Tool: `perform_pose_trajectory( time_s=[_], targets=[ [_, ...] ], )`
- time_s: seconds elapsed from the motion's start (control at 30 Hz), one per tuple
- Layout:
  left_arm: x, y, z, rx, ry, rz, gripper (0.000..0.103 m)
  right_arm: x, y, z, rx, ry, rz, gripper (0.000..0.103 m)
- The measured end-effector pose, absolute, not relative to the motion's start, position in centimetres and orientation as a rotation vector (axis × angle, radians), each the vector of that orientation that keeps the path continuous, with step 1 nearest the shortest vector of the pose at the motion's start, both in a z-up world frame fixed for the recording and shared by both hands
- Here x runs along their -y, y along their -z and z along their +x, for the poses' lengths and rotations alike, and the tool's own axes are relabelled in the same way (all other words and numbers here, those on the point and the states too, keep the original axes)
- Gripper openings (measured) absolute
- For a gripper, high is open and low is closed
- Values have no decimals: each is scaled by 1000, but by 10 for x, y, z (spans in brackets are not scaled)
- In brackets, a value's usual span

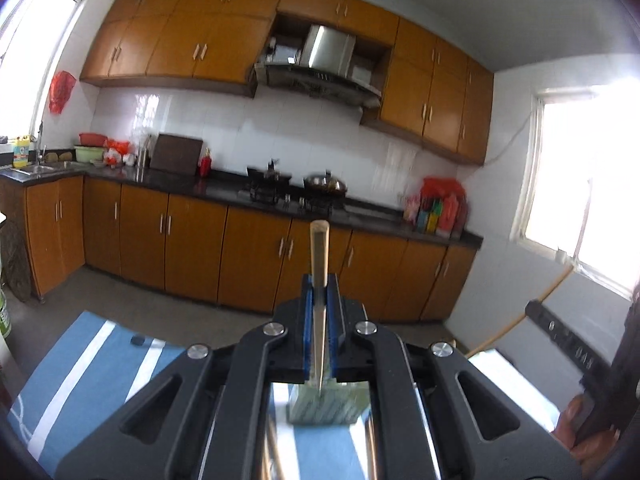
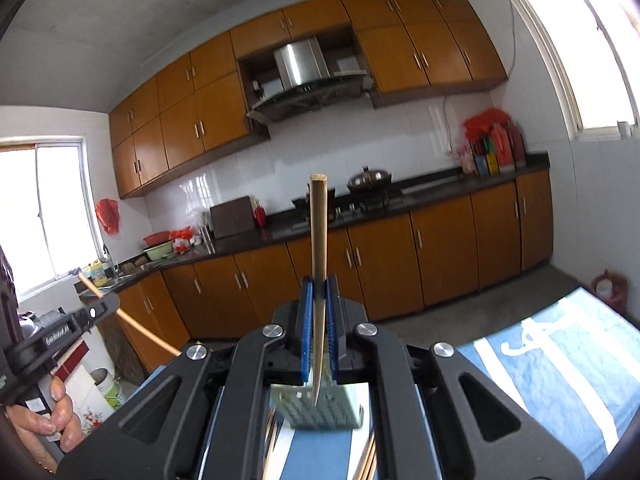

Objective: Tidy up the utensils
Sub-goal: 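Lower the chopsticks into the green holder and open both tools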

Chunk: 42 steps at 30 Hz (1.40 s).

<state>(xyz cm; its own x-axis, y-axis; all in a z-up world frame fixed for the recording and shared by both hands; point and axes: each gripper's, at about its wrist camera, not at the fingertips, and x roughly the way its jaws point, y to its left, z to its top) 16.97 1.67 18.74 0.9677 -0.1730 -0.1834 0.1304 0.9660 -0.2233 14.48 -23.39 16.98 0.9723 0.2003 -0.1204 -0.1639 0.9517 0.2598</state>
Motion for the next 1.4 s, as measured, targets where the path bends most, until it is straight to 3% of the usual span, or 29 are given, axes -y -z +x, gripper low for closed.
perform_pose_trajectory(
  time_s=[0.5, 1.0, 1.03, 1.13, 1.4],
  targets=[
    [4, -150, 239, -257, 106, -239, 7, 221, -138, 213, -227, -153, 262, 7],
    [0, -120, 259, -347, 139, -251, 10, 223, -120, 225, -327, -158, 281, 8],
    [0, -120, 257, -344, 137, -249, 10, 223, -122, 226, -328, -155, 281, 10],
    [-5, -123, 252, -333, 131, -254, 10, 227, -127, 217, -309, -140, 289, 31],
    [-21, -129, 217, -320, 109, -266, 10, 242, -128, 181, -294, -115, 286, 31]
  ],
)
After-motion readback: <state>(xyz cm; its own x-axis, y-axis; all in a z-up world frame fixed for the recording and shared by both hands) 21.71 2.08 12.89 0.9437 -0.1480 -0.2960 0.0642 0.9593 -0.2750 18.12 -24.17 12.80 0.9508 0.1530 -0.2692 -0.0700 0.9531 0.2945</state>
